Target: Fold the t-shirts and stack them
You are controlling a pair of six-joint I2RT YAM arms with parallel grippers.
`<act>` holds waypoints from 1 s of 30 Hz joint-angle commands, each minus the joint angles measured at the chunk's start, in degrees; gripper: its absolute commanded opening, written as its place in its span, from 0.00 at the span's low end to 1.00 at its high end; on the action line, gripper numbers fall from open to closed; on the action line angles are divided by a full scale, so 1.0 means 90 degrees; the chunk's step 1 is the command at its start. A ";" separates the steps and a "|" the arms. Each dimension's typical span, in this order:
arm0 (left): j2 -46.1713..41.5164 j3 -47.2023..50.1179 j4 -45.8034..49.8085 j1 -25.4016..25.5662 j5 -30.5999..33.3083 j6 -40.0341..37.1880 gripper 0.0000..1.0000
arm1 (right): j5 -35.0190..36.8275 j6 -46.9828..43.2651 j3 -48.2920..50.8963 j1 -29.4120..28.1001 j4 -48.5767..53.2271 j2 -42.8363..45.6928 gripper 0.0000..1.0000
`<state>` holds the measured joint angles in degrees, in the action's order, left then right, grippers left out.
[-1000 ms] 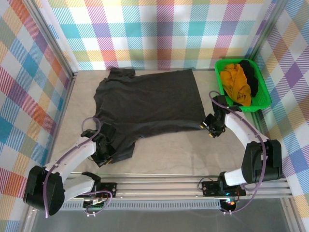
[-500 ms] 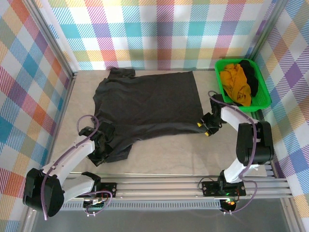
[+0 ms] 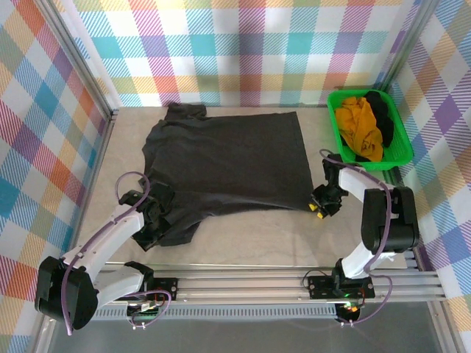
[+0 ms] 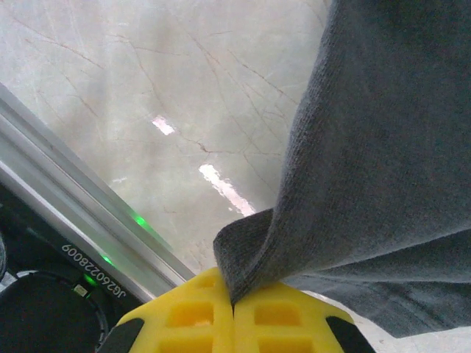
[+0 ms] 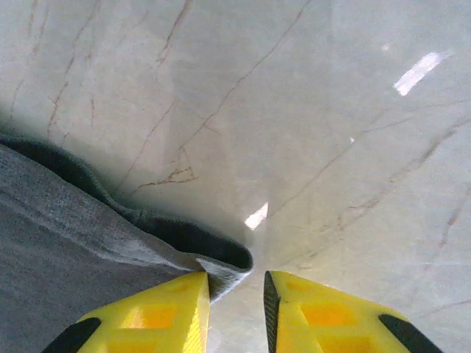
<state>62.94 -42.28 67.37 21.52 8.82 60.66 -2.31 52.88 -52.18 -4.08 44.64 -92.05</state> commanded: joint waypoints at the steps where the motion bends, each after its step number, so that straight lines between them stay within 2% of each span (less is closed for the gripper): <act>1: -0.0069 -0.0180 0.0370 0.0021 0.0237 0.0078 0.00 | 0.0322 -0.0212 -0.0067 0.0035 0.0290 0.0301 0.24; 6: -0.0061 -0.0188 0.0356 0.0021 0.0246 0.0076 0.00 | 0.0286 -0.0314 -0.0283 0.0038 0.0230 0.0319 0.14; 8: -0.0062 -0.0192 0.0357 0.0021 0.0241 0.0073 0.00 | 0.0266 -0.0338 -0.0296 0.0031 0.0206 0.0268 0.13; 12: -0.0087 -0.0174 0.0356 0.0021 0.0241 0.0075 0.00 | 0.0231 -0.0434 -0.0266 0.0052 0.0022 0.0267 0.26; 16: -0.0064 -0.0168 0.0344 0.0021 0.0237 0.0075 0.00 | 0.0188 -0.0803 -0.0325 0.0067 -0.0131 0.0064 0.35; 22: -0.0046 -0.0196 0.0346 0.0009 0.0253 0.0047 0.00 | -0.0332 -0.1459 -0.0250 0.0238 -0.0726 -0.0201 0.39; 24: -0.0024 -0.0195 0.0332 0.0011 0.0246 0.0031 0.00 | -0.0507 -0.1508 -0.0252 0.0244 -0.0811 -0.0339 0.37; 26: 0.0003 -0.0200 0.0336 0.0011 0.0246 0.0019 0.00 | -0.0464 -0.1509 -0.0237 0.0243 -0.0882 -0.0420 0.29; 30: 0.0014 -0.0219 0.0373 0.0011 0.0265 0.0002 0.00 | -0.0229 -0.1508 -0.0357 0.0262 -0.0910 -0.0576 0.19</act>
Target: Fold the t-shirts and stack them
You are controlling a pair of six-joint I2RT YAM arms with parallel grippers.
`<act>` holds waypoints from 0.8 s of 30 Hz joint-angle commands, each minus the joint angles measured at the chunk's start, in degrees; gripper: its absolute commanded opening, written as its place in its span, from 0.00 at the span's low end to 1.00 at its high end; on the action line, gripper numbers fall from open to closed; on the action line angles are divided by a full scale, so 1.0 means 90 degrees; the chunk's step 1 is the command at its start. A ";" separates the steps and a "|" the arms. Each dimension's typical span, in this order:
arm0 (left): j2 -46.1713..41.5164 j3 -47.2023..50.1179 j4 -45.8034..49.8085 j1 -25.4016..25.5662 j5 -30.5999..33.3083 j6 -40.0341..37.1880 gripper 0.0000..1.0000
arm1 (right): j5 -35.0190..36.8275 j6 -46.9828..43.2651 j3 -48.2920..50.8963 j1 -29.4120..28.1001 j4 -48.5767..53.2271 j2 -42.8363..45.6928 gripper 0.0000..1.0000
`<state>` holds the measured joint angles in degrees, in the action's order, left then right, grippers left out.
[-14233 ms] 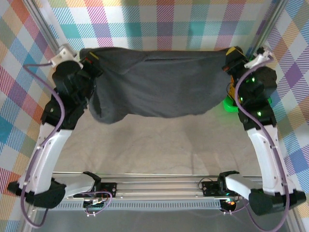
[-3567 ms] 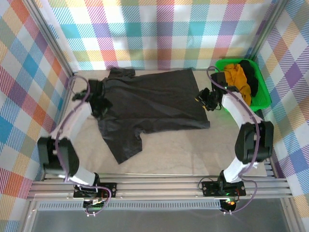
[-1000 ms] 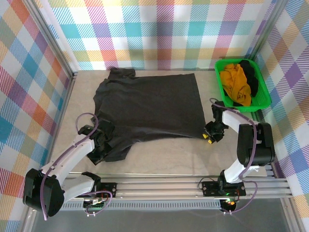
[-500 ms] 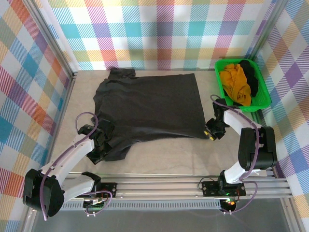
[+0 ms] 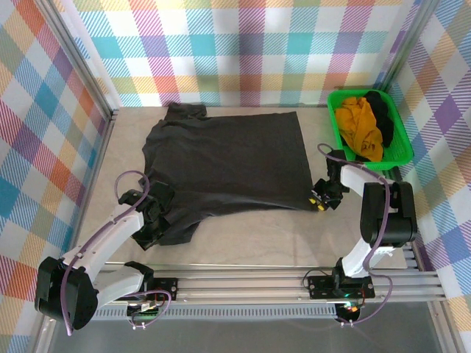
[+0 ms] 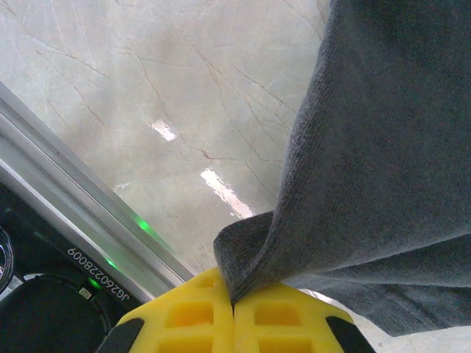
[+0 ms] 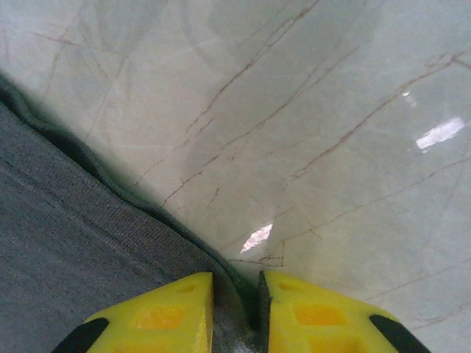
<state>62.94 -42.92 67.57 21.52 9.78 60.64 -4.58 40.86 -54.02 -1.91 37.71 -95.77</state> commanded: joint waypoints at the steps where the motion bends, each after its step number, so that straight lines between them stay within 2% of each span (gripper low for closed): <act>1: 0.0019 -0.0160 0.0376 0.0011 0.0172 0.0000 0.00 | 0.0084 -0.0177 -0.0204 0.0039 -0.0137 -0.0196 0.14; 6: -0.0052 -0.0164 0.0470 0.0011 0.0225 0.0008 0.00 | 0.0763 -0.0172 -0.0465 0.0091 0.0203 -0.0068 0.00; 18: -0.0048 -0.0122 0.0432 0.0003 0.0215 0.0013 0.00 | 0.0878 -0.0360 -0.1031 0.0283 0.0617 -0.0234 0.00; 24: -0.0083 -0.0113 0.0448 0.0003 0.0209 -0.0009 0.00 | 0.0908 -0.0400 -0.1119 0.0329 0.0833 -0.0391 0.04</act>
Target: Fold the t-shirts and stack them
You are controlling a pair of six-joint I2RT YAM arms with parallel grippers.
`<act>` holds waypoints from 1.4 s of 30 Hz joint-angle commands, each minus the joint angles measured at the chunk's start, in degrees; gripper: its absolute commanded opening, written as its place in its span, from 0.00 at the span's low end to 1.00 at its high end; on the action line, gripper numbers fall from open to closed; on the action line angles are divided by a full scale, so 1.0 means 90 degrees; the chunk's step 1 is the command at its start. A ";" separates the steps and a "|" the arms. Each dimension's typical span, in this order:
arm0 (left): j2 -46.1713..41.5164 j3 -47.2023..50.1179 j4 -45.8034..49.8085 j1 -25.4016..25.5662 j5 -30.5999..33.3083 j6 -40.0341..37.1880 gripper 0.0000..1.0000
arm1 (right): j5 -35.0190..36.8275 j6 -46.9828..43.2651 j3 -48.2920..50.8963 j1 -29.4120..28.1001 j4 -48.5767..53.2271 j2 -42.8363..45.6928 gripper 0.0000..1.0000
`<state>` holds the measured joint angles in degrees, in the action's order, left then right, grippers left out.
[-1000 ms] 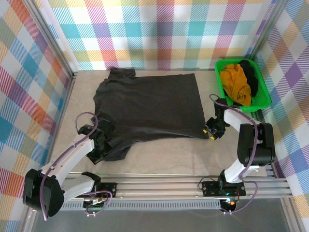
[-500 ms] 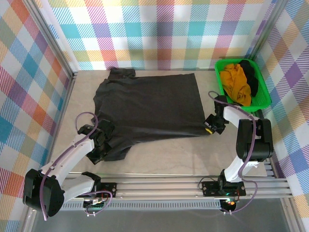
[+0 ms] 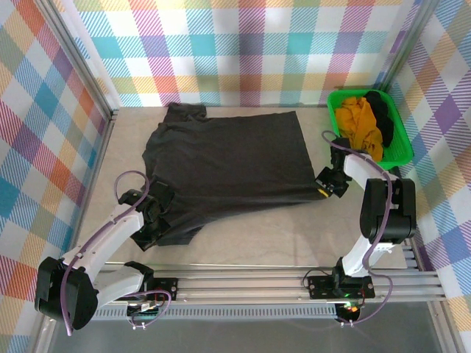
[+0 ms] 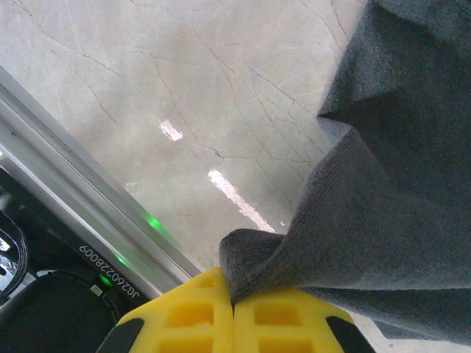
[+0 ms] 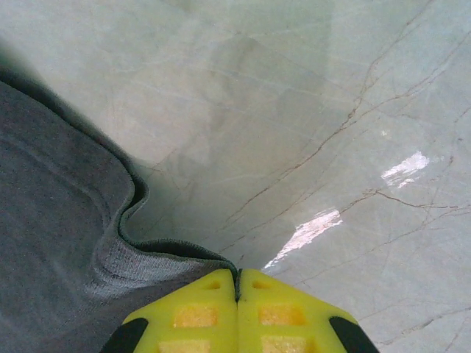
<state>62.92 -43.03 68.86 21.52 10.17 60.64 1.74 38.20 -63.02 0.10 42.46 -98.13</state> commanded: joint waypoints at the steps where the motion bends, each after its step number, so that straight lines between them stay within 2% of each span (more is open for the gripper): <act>1: -0.0080 -0.0083 0.0275 0.0006 0.0137 -0.0030 0.00 | 0.0144 -0.0103 -0.0075 0.0111 0.0326 -0.0136 0.06; 5: -0.0047 -0.0085 0.0192 0.0011 0.0027 -0.0135 0.00 | -0.0068 0.0063 0.0279 0.0111 0.0270 0.0100 0.24; 7: -0.0071 -0.0092 0.0228 0.0009 0.0041 -0.0175 0.00 | -0.0140 0.0246 0.0491 0.0111 0.0335 0.0397 0.29; 11: -0.0123 -0.0087 0.0308 0.0010 0.0082 -0.0196 0.00 | -0.0404 0.0588 0.1039 0.0098 0.0247 0.1084 0.34; 15: -0.0118 -0.0074 0.0296 0.0003 0.0074 -0.0185 0.00 | -0.0790 0.0754 0.1408 0.0068 0.0087 0.1433 0.32; 24: -0.0072 -0.0073 0.0229 0.0005 0.0050 -0.0166 0.00 | -0.1037 0.1019 0.1455 0.0047 -0.0458 0.0873 0.38; 29: -0.0115 -0.0146 0.0305 0.0002 0.0109 -0.0127 0.00 | -0.1218 0.1209 0.1343 0.0047 -0.0667 0.0234 0.29; 33: -0.0426 -0.0306 0.0662 0.0005 0.0193 0.0167 0.00 | -0.0956 0.1192 0.1319 0.0017 -0.0450 0.0451 0.07; 35: -0.0804 -0.0346 0.0918 0.0003 0.0189 0.0492 0.00 | -0.0736 0.1159 0.1319 -0.0009 -0.0180 0.0782 0.00; 39: -0.1628 -0.0286 0.1341 0.0016 0.0024 0.1188 0.00 | -0.0483 0.1219 0.1438 -0.0208 0.0529 0.1578 0.00; 42: -0.1957 -0.0161 0.1038 0.0016 -0.0198 0.1203 0.00 | -0.0608 0.1325 0.1646 -0.0380 0.0762 0.2101 0.00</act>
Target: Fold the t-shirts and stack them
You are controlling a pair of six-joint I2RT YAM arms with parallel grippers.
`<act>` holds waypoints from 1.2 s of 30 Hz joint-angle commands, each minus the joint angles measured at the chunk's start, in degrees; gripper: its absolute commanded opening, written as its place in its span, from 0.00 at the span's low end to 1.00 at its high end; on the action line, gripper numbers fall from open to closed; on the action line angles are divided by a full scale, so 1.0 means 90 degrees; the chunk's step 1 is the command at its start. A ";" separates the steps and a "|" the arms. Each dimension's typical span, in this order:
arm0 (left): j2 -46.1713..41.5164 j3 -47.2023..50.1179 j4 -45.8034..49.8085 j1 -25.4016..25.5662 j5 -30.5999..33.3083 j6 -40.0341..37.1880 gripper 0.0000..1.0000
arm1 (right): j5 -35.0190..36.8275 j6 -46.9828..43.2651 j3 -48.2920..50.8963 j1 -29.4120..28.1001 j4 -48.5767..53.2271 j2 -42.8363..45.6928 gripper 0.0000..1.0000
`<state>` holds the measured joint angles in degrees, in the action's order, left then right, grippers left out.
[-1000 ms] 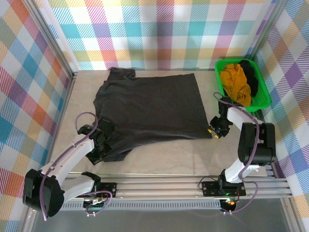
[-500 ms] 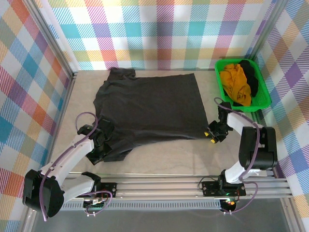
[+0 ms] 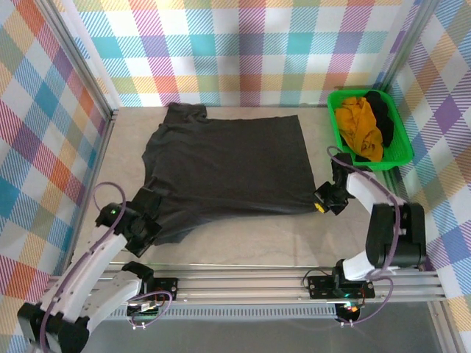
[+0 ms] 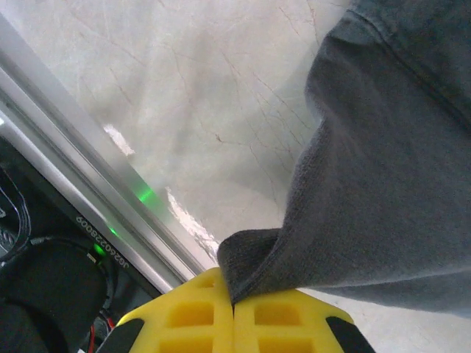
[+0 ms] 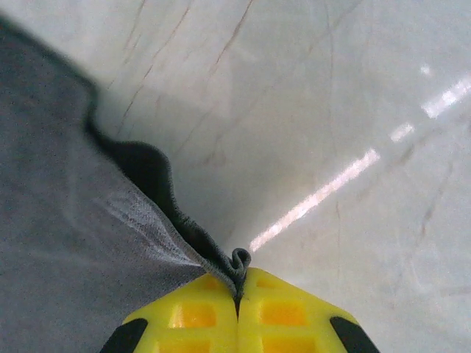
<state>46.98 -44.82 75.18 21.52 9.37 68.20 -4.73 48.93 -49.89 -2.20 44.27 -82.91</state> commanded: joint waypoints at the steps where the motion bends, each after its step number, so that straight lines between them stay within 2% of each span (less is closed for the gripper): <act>1: -0.0204 0.0011 0.0119 0.0021 -0.0114 0.0280 0.00 | 0.0045 0.0169 0.0219 -0.0170 0.0596 0.0527 0.00; 6: 0.0442 -0.0696 -0.0877 -0.0052 0.0315 -0.0189 0.00 | -0.0164 -0.0007 -0.0212 -0.0259 0.0540 0.0298 0.00; 14: 0.3036 -0.1993 -0.2585 -0.1427 -0.0540 -0.1074 0.00 | -0.0251 -0.0114 -0.2079 -0.0232 0.0667 -0.1300 0.00; 20: 0.4609 -0.3503 -0.2865 -0.1879 -0.0597 -0.1745 0.00 | -0.0170 -0.0070 -0.3323 -0.0154 0.0854 -0.2330 0.00; 26: 0.5629 -0.4611 -0.2958 -0.1970 -0.0571 -0.2142 0.00 | -0.0129 0.0051 -0.4081 -0.0089 0.0992 -0.2994 0.00; 36: 0.6480 -0.5274 -0.3022 -0.2078 -0.0472 -0.2402 0.00 | -0.0236 0.0090 -0.4903 -0.0058 0.1066 -0.3838 0.00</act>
<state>103.96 -89.65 47.86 3.90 4.36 48.40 -6.72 48.88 -92.01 -3.29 51.64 -115.83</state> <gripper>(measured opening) 0.059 0.044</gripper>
